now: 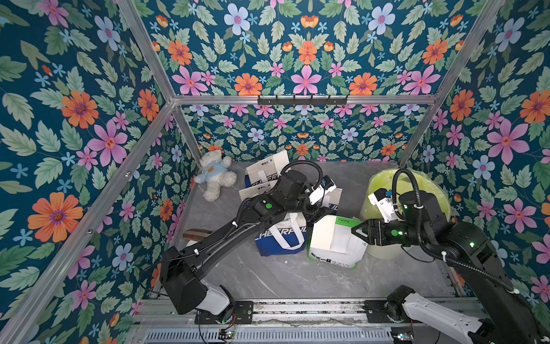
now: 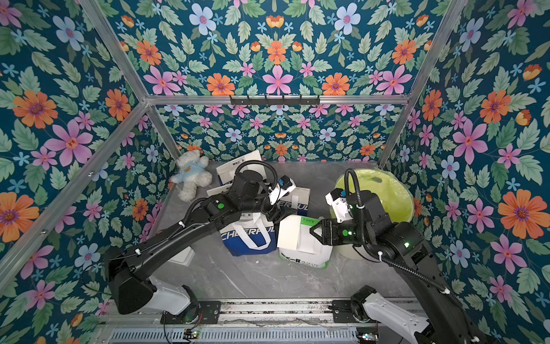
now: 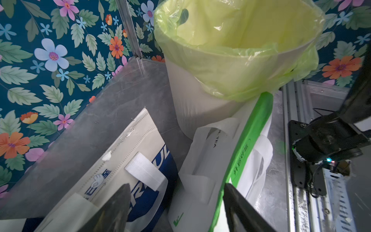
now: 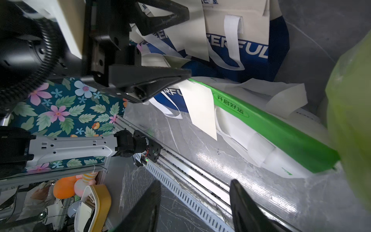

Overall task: Shred takeout receipts and throw away
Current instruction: Tear off the takeout receipt from the takeout bag.

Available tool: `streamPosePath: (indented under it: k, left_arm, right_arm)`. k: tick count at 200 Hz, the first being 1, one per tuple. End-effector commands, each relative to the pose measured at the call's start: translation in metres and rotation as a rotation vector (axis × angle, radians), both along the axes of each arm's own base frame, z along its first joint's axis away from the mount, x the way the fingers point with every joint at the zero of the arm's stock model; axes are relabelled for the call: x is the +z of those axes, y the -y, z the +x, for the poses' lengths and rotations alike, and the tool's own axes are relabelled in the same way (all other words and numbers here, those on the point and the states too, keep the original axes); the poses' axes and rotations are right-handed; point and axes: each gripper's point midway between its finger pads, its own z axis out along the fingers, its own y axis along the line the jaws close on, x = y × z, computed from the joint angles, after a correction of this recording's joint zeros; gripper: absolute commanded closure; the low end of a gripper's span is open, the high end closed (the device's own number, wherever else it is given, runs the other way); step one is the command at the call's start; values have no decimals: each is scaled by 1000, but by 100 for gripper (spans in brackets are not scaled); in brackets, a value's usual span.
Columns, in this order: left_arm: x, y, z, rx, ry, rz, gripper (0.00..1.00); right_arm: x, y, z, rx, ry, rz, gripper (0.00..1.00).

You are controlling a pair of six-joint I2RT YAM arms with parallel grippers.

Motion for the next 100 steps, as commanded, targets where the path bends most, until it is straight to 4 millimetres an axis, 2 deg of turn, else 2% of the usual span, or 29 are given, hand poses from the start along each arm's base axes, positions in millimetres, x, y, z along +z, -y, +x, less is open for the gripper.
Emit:
streamPosePath:
  k: [1, 32, 66, 100]
  left_arm:
    - [5, 5, -16, -116, -66, -39, 39]
    - [1, 0, -26, -167, -117, -39, 43]
    - [-2, -6, -36, -202, -134, -45, 48]
    - [-21, -6, -35, -192, -176, 1, 48]
  right_arm:
    - [-2, -4, 8, -42, 10, 0, 46]
    - [-17, -11, 9, -36, 8, -61, 47]
    - [-26, -17, 20, -64, 14, -57, 47]
    - [-30, -22, 34, -94, 26, -69, 48]
